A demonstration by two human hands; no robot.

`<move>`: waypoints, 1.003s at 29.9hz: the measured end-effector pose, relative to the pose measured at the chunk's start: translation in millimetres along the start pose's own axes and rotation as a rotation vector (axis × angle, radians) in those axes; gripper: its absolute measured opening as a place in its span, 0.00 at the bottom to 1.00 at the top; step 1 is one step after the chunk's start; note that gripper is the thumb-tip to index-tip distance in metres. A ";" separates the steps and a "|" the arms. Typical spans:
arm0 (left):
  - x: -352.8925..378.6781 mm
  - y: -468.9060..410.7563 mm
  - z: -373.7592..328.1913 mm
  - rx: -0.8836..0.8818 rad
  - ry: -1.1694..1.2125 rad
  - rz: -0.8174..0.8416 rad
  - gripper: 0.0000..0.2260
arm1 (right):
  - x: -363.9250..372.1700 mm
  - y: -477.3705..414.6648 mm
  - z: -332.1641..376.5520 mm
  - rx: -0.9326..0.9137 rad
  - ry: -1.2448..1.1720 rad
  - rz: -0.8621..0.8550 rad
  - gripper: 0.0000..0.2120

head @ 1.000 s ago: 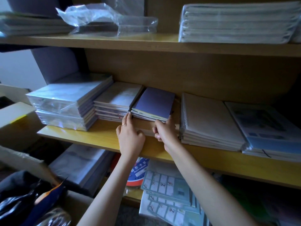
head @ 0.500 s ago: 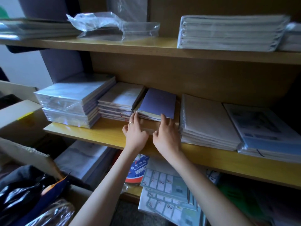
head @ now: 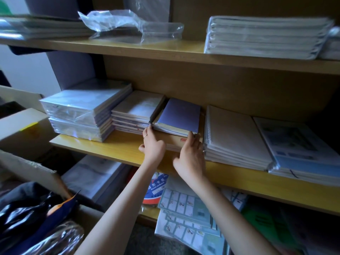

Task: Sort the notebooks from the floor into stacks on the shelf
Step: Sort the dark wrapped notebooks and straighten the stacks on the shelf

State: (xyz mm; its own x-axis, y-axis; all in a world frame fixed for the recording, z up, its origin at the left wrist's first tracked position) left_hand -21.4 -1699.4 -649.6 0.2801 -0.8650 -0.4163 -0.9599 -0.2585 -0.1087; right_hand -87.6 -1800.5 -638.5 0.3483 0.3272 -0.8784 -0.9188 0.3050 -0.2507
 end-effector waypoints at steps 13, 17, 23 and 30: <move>1.7 -12.0 -11.2 -0.077 -0.102 -0.086 0.20 | -9.2 -21.8 5.9 0.355 -0.416 -0.012 0.39; 5.2 -12.1 -11.1 0.258 -0.512 -0.170 0.19 | -7.5 -29.1 12.6 0.417 -0.385 0.023 0.38; -7.4 -19.5 -23.4 0.370 -0.664 -0.138 0.18 | -5.7 -31.0 10.7 0.329 -0.317 0.014 0.37; 1.1 -18.2 -30.2 0.856 -0.944 -0.271 0.39 | -7.3 6.8 2.5 -0.170 -0.074 -0.257 0.31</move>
State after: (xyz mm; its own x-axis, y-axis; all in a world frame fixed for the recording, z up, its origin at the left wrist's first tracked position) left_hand -3.2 -1708.7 -620.8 0.6833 -0.1042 -0.7226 -0.6768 0.2810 -0.6805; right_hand -95.9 -1798.6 -632.8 0.5803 0.3252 -0.7467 -0.8144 0.2342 -0.5309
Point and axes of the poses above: each hand's wrist, its own y-axis away from the middle knuckle, its own x-axis out of the palm, z = x × y, the point moved 3 cm from there along -y, towards the middle knuckle, and after that the axes turned 5 degrees about -z, right-handed, at the moved point
